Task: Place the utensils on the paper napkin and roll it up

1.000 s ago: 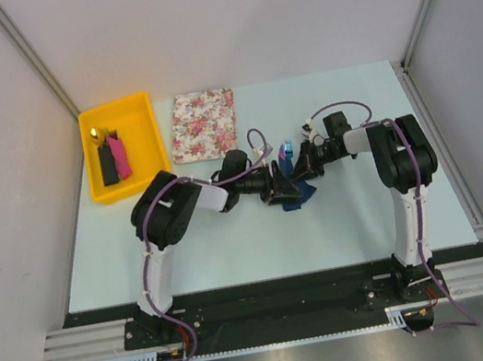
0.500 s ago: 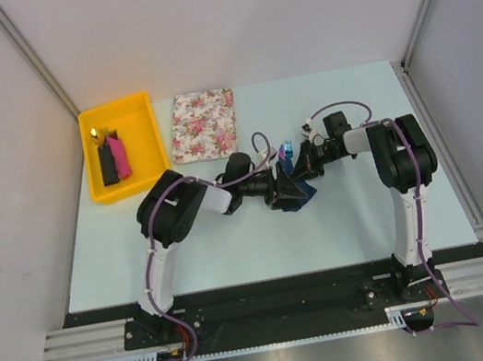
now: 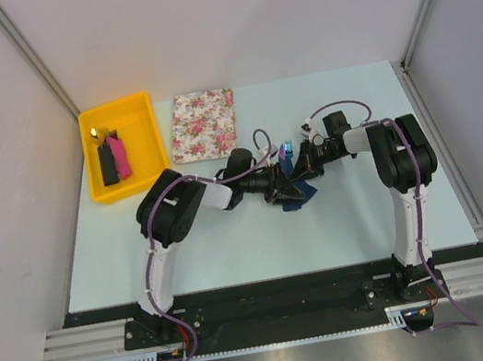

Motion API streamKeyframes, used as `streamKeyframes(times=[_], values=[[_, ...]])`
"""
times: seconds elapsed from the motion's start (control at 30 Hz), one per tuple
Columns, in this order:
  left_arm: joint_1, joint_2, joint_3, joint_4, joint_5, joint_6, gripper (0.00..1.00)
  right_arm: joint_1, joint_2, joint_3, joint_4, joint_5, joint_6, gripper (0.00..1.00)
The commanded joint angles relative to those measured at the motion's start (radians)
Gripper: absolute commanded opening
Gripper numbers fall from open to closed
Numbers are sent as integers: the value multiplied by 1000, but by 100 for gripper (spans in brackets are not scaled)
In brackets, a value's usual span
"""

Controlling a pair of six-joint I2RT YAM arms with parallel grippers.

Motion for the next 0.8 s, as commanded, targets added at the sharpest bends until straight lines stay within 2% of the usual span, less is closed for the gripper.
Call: streamKeyframes(times=[0.0, 0.1, 0.4, 0.6, 0.77], values=[[1, -54, 40, -66, -50, 62, 35, -6, 65, -15, -42, 210, -78, 6], [13, -14, 16, 7, -74, 1, 32, -4, 65, -14, -45, 211, -80, 5], [24, 83, 16, -178, -102, 59, 24, -10, 30, -1, -37, 175, -48, 6], [23, 78, 9, -188, -106, 68, 23, -32, -91, 15, 46, 170, 87, 12], [22, 78, 22, -189, -103, 76, 22, -38, -137, 52, 49, 247, 120, 25]])
